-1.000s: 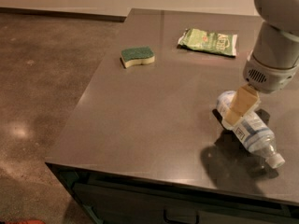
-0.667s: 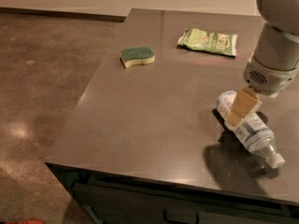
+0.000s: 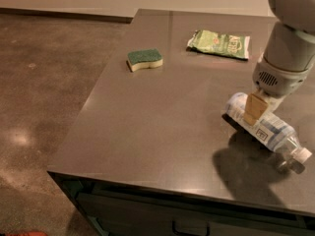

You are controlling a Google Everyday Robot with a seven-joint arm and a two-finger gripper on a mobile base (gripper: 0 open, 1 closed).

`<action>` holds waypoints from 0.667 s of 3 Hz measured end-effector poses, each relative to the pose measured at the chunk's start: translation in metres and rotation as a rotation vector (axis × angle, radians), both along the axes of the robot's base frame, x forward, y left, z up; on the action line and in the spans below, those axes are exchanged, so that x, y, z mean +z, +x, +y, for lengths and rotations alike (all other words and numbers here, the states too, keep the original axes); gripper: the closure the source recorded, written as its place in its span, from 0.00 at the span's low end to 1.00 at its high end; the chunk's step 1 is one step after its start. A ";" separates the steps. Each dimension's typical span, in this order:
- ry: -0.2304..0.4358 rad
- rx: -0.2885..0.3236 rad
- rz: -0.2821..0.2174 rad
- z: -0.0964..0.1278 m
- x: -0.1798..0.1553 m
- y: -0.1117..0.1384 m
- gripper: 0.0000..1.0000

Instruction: Move blue plastic bottle near green jalapeno chip bag

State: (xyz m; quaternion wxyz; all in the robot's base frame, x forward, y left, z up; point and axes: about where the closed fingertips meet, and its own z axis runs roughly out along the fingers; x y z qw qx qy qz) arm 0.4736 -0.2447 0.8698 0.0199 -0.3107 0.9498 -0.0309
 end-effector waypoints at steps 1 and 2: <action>0.004 0.032 -0.021 0.010 0.008 0.019 0.85; 0.003 0.085 -0.059 0.028 0.019 0.052 1.00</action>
Offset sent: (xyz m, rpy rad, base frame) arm 0.0938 0.0514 0.0334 -0.0057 -0.0800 0.1590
